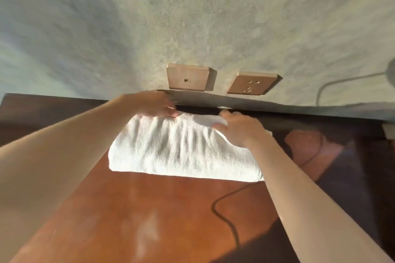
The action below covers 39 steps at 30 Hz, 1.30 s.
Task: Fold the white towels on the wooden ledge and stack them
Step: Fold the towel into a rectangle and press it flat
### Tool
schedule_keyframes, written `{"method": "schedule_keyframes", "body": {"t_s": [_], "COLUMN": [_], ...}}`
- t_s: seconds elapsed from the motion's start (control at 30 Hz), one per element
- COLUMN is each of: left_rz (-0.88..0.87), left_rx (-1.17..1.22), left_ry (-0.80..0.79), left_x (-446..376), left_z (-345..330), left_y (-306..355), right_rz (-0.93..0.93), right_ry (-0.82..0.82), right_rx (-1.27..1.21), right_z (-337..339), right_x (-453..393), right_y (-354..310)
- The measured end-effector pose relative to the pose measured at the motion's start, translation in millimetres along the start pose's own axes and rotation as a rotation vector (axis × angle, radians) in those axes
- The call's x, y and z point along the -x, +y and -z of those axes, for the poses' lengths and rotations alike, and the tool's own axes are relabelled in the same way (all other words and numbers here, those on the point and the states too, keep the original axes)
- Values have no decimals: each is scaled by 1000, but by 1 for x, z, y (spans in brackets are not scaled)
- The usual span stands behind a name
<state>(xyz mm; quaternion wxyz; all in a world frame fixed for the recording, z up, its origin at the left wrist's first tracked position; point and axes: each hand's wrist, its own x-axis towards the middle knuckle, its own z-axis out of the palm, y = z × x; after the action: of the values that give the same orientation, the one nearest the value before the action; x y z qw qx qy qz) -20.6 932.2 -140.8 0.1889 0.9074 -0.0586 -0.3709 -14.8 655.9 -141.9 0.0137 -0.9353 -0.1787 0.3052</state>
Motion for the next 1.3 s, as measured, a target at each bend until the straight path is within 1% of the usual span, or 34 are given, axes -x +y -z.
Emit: {"method": "schedule_keyframes", "body": {"t_s": [0.1, 0.2, 0.27, 0.3, 0.33, 0.37, 0.43, 0.5, 0.6, 0.7, 0.73, 0.77, 0.8, 0.83, 0.9, 0.93, 0.97, 1.0, 1.07, 1.13, 1.2, 1.3], "left_rz": [78, 172, 115, 63, 14, -28, -76, -84, 10, 169, 224, 264, 277, 247, 99, 35, 13, 45, 216, 369, 421, 412], "left_rx": [-47, -117, -204, -196, -149, -102, -114, -198, -266, -278, -271, -265, -251, -230, -214, -227, -239, -239, -183, -35, 138, 221], "left_ry": [193, 312, 506, 598, 670, 690, 643, 620, 652, 681, 681, 678, 677, 676, 663, 660, 656, 663, 703, 726, 744, 795], "left_x": [7, 29, 40, 44, 45, 45, 43, 41, 46, 68, 71, 71, 68, 62, 51, 47, 44, 45, 50, 59, 66, 76], "left_z": [-22, -48, -68, -77, -88, -99, -123, -144, -151, -153, -153, -151, -149, -146, -147, -147, -147, -145, -140, -141, -147, -159], "left_y": [3, 16, 24, 29, 34, 40, 51, 48, 19, -5, -7, -5, 0, 10, 28, 31, 27, 18, -4, -20, -18, -8], "right_rz": [-38, -96, -139, -125, -71, 5, 124, 126, 7, -227, -307, -355, -355, -298, -78, 22, 76, 69, -76, -236, -350, -399], "right_ry": [95, 178, 322, 439, 533, 576, 514, 450, 413, 297, 281, 287, 319, 375, 440, 427, 398, 371, 369, 344, 300, 305], "right_rx": [-22, -47, -24, -18, -40, -72, -99, -77, -41, -61, -82, -82, -73, -74, -85, -62, -35, -23, -34, -119, -260, -316], "right_z": [-18, -28, -34, -39, -44, -53, -74, -88, -93, -87, -83, -80, -76, -75, -78, -84, -91, -94, -96, -94, -93, -98], "right_x": [-3, 1, 10, 16, 22, 26, 31, 28, 25, 33, 36, 36, 36, 36, 39, 39, 39, 37, 32, 33, 39, 54], "right_y": [-1, 2, -6, -14, -25, -36, -51, -47, -25, 3, 7, 5, -4, -18, -50, -60, -62, -56, -31, -6, 7, 2]}}
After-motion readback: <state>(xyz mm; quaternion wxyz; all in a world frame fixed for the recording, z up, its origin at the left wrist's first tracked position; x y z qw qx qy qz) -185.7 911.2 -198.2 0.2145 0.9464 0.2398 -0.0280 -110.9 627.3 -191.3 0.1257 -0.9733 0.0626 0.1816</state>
